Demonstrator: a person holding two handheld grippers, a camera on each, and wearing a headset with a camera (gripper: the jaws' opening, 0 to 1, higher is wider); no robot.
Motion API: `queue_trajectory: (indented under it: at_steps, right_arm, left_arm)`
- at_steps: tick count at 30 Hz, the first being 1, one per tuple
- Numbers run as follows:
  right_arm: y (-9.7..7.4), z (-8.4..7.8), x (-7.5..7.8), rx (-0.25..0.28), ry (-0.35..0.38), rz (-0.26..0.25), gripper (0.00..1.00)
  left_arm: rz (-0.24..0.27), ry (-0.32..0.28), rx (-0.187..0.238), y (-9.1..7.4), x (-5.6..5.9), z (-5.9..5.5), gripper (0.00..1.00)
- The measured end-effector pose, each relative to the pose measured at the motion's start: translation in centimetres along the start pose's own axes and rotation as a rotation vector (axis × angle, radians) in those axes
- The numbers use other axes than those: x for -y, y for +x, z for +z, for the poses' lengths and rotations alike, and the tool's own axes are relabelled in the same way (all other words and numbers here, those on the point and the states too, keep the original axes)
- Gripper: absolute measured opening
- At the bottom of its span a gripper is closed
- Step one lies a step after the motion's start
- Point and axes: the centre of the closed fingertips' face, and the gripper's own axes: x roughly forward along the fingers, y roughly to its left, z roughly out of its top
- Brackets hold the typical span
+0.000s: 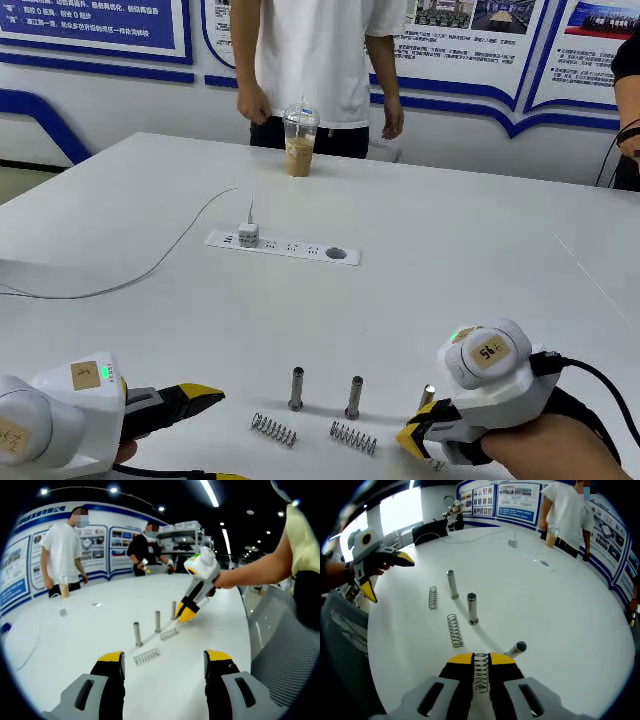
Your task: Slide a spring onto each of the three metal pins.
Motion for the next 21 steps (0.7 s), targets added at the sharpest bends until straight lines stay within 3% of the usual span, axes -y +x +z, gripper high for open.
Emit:
queue_trajectory:
  at_steps: [21]
  right_arm:
    - [-2.0,0.3,0.4,0.048,0.01,-0.03,0.12]
  left_arm:
    - [-0.004,0.015,0.004,0.1,0.3,0.4,0.65]
